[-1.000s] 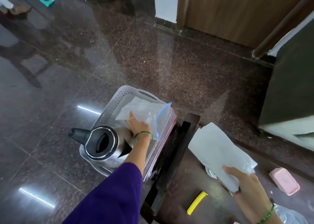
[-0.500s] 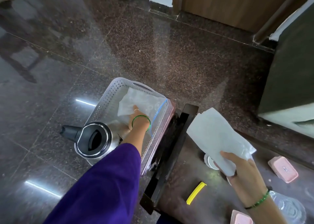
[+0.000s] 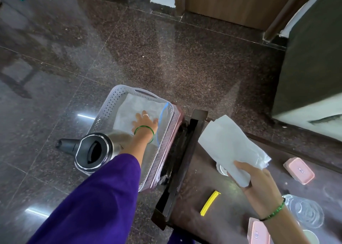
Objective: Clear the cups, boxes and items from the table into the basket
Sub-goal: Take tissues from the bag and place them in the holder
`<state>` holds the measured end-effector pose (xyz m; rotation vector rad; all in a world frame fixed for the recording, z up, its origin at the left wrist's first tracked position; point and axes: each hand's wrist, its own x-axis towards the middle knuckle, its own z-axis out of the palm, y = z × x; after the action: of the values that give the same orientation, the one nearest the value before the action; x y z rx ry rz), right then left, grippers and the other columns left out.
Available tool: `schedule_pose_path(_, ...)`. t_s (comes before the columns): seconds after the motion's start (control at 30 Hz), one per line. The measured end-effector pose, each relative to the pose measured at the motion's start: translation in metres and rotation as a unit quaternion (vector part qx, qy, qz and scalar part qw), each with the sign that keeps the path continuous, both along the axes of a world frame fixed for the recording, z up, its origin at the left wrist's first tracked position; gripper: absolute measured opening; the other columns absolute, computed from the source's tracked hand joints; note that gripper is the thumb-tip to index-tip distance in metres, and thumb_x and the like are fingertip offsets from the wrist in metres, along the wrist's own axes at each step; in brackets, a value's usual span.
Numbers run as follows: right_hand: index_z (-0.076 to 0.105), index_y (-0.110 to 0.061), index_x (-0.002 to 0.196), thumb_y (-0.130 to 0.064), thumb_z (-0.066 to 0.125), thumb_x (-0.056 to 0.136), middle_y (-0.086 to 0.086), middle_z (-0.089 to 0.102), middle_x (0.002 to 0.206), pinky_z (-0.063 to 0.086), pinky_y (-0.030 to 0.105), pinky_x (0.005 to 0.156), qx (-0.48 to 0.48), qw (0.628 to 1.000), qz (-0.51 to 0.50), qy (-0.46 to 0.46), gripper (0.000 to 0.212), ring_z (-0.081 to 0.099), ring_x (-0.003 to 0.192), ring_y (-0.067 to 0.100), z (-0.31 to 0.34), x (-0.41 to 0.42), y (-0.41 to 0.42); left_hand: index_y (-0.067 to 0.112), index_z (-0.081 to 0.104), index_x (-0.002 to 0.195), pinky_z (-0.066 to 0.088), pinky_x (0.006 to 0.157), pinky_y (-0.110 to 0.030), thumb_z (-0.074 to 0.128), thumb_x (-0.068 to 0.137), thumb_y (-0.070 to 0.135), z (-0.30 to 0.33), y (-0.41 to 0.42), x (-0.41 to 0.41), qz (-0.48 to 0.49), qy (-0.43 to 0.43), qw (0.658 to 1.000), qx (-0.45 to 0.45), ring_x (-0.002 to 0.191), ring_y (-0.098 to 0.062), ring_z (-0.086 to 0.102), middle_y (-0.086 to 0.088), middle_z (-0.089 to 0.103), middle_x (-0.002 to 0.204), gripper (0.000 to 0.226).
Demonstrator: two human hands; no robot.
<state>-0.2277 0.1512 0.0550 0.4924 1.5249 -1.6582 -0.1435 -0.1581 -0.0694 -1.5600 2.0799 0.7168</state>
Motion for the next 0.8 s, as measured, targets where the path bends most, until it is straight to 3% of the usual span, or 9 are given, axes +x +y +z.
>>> schedule_pose_path(0.1,0.065,-0.019,0.111,0.003,0.058,0.082,0.005,0.071,0.108,0.06,0.032,0.072,-0.012,1.0,0.006,-0.004,0.038,0.067,0.097,0.024,-0.006,0.0,-0.003,0.026,-0.006,0.154,0.019,0.117,-0.051,0.045,0.095,0.052,-0.015,0.001,0.008,-0.044,-0.068,0.995,0.053,0.145,-0.043,0.009,-0.006,-0.009,0.162,0.082)
schedule_pose_path(0.17,0.065,-0.018,0.112,0.004,0.057,0.082,0.007,0.071,0.11,0.059,0.034,0.075,-0.021,1.0,0.012,-0.003,0.038,0.067,0.098,0.025,-0.006,0.0,-0.006,0.03,-0.012,0.153,0.016,0.117,-0.053,0.048,0.095,0.051,-0.016,0.001,0.01,-0.078,-0.108,0.989,0.06,0.147,-0.042,-0.002,-0.004,-0.018,0.161,0.086)
schedule_pose_path(0.3,0.064,-0.015,0.115,0.006,0.057,0.081,0.006,0.072,0.108,0.059,0.032,0.068,-0.03,1.0,0.001,-0.007,0.04,0.068,0.097,0.024,-0.004,0.0,-0.011,0.022,0.022,0.151,0.025,0.113,-0.052,0.049,0.097,0.032,0.009,-0.004,0.002,-0.055,-0.102,0.992,0.044,0.146,-0.036,0.011,-0.007,0.01,0.159,0.062)
schedule_pose_path(0.43,0.063,-0.012,0.116,0.006,0.057,0.081,0.007,0.072,0.105,0.058,0.033,0.066,-0.043,0.999,-0.027,-0.003,0.039,0.068,0.095,0.026,0.004,0.001,-0.009,0.01,0.032,0.148,0.032,0.109,-0.051,0.04,0.099,0.023,0.052,0.002,-0.012,0.066,0.064,0.994,-0.059,0.14,-0.035,0.026,-0.011,0.023,0.156,0.052)
schedule_pose_path(0.57,0.061,-0.01,0.119,0.007,0.056,0.083,0.008,0.07,0.108,0.056,0.03,0.062,-0.061,0.997,-0.036,-0.001,0.04,0.068,0.091,0.023,0.02,0.003,0.003,0.003,0.037,0.144,0.031,0.111,-0.05,0.05,0.097,0.019,0.102,0.044,-0.031,0.067,0.289,0.938,-0.179,0.14,-0.036,0.026,-0.018,0.03,0.153,0.051)
schedule_pose_path(0.63,0.061,-0.011,0.117,0.007,0.055,0.083,0.009,0.07,0.106,0.055,0.029,0.059,-0.072,0.997,-0.041,0.006,0.04,0.068,0.089,0.023,0.029,0.005,0.014,0.002,0.044,0.139,0.034,0.109,-0.04,0.053,0.097,0.022,0.125,0.079,-0.042,0.012,0.388,0.913,-0.124,0.131,-0.03,0.042,-0.017,0.046,0.142,0.047)
schedule_pose_path(0.67,0.062,-0.011,0.116,0.007,0.055,0.083,0.008,0.071,0.105,0.056,0.029,0.059,-0.077,0.996,-0.044,0.01,0.039,0.068,0.089,0.024,0.034,0.005,0.022,0.006,0.047,0.137,0.038,0.104,-0.034,0.054,0.097,0.027,0.137,0.099,-0.047,0.007,0.418,0.907,-0.045,0.123,-0.023,0.05,-0.012,0.053,0.136,0.046)
schedule_pose_path(0.73,0.062,-0.012,0.114,0.007,0.055,0.082,0.006,0.072,0.1,0.056,0.031,0.06,-0.09,0.994,-0.054,0.018,0.038,0.067,0.087,0.023,0.043,0.006,0.04,0.021,0.055,0.129,0.046,0.095,-0.031,0.052,0.096,0.041,0.16,0.14,-0.051,0.059,0.443,0.885,0.132,0.107,-0.014,0.058,-0.002,0.062,0.125,0.038)
schedule_pose_path(0.8,0.063,-0.013,0.114,0.006,0.056,0.082,0.007,0.071,0.099,0.055,0.03,0.057,-0.104,0.992,-0.07,0.028,0.037,0.067,0.085,0.023,0.052,0.006,0.064,0.035,0.059,0.106,0.05,0.086,-0.032,0.051,0.094,0.05,0.177,0.181,-0.05,0.145,0.452,0.842,0.256,0.097,-0.015,0.063,0.002,0.064,0.113,0.021)
